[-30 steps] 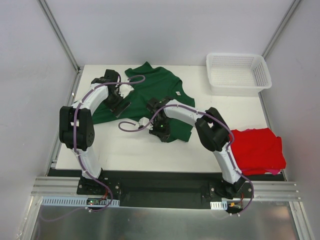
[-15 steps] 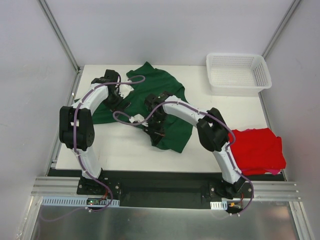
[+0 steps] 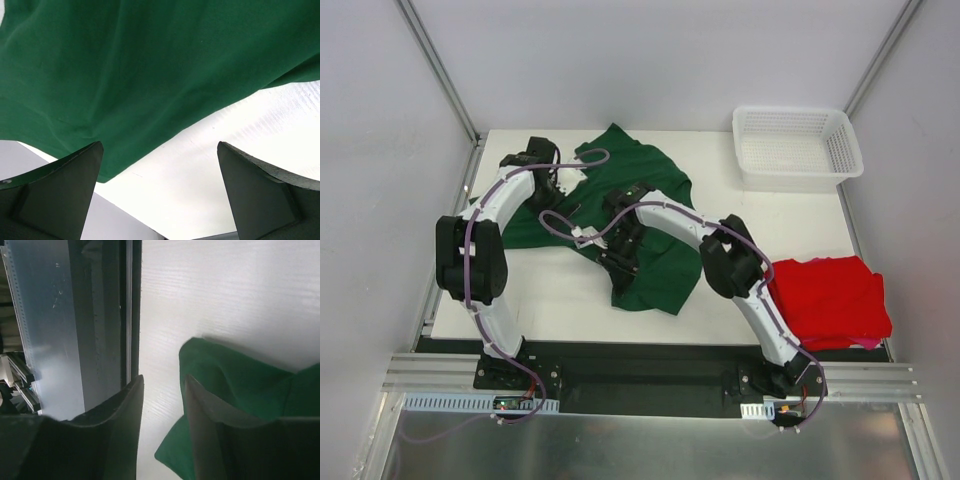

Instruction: Fold and stack the t-shirts

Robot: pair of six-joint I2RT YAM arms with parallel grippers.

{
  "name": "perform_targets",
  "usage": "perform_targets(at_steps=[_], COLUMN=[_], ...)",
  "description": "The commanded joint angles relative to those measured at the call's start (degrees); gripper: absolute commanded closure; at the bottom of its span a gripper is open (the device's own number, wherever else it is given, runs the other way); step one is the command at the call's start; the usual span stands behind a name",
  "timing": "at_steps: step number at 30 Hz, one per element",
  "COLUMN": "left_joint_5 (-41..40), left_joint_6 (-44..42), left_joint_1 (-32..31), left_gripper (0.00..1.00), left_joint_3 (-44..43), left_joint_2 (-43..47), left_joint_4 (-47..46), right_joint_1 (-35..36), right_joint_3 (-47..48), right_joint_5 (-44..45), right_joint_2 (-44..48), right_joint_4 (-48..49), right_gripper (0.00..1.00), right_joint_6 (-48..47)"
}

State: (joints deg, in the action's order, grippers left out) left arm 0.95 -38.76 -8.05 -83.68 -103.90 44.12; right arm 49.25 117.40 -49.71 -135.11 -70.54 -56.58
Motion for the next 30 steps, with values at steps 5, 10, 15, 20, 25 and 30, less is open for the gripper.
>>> perform_targets(at_steps=[5, 10, 15, 20, 25, 30], left_joint_5=[-0.2, 0.4, 0.3, 0.3, -0.2, 0.2], left_joint_6=[1.4, 3.2, 2.8, 2.9, 1.8, 1.6], left_joint_1=[-0.6, -2.7, -3.9, -4.3, -4.4, -4.4], left_gripper=[0.01, 0.01, 0.01, 0.01, 0.01, 0.01], left_joint_3=[-5.3, -8.6, -8.2, -6.9, -4.9, -2.6], left_joint_2=[0.2, -2.7, -3.3, -3.5, -2.3, -1.4], left_joint_4=[1.8, 1.9, 1.9, 1.9, 2.3, 2.6], right_joint_1=[-9.2, -13.2, -15.6, -16.1, -15.9, -16.6], right_joint_3=[-7.6, -19.3, -21.2, -23.2, -18.1, -14.7], right_joint_5=[5.7, 25.2, 31.8, 39.8, 47.0, 49.4], right_joint_2=[12.7, 18.3, 16.0, 13.6, 10.0, 7.5], right_joint_4=[1.0, 16.8, 23.1, 31.2, 32.6, 32.7], right_gripper=[0.49, 0.47, 0.47, 0.47, 0.45, 0.44], right_joint_6=[6.0, 6.5, 4.6, 3.1, 0.8, -3.2])
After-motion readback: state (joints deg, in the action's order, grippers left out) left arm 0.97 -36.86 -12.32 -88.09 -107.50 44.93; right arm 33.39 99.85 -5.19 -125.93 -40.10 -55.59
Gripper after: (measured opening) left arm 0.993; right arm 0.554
